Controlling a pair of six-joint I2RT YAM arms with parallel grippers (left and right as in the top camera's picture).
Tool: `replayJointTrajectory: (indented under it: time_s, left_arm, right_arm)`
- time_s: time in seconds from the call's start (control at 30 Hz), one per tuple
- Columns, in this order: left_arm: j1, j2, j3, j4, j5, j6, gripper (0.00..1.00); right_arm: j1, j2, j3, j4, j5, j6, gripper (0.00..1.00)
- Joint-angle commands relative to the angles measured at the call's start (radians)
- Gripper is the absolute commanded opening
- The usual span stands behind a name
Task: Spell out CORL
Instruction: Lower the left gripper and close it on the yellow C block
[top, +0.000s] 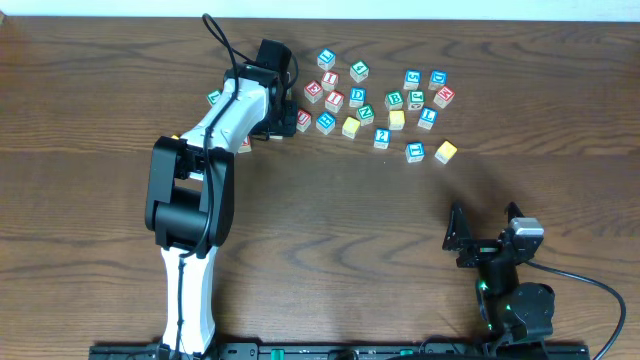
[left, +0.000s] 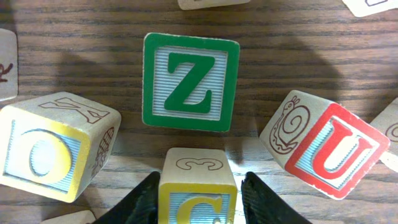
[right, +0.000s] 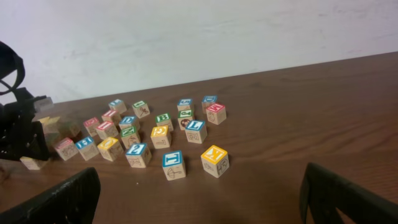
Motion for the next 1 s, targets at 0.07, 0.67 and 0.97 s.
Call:
replayJointTrajectory:
  time_s: [0.07,0.67,0.97]
  left_arm:
    - [0.002,0.003,-0.004,0.001,-0.013,-0.002,0.34]
    - [-0.058,-0.282,-0.013,-0.192,-0.041,-0.107,0.35]
    - [-0.06,-0.129,-0.06,0.017,-0.092,-0.106,0.54]
  right_arm:
    - [-0.015,-0.005,-0.002,-0.003,0.005,-0.014,0.99]
    - [-0.015,-0.005,-0.002,-0.003,0.005,-0.014,0.99]
    - [-0.015,-0.005,-0.002,-0.003,0.005,-0.014,0.99]
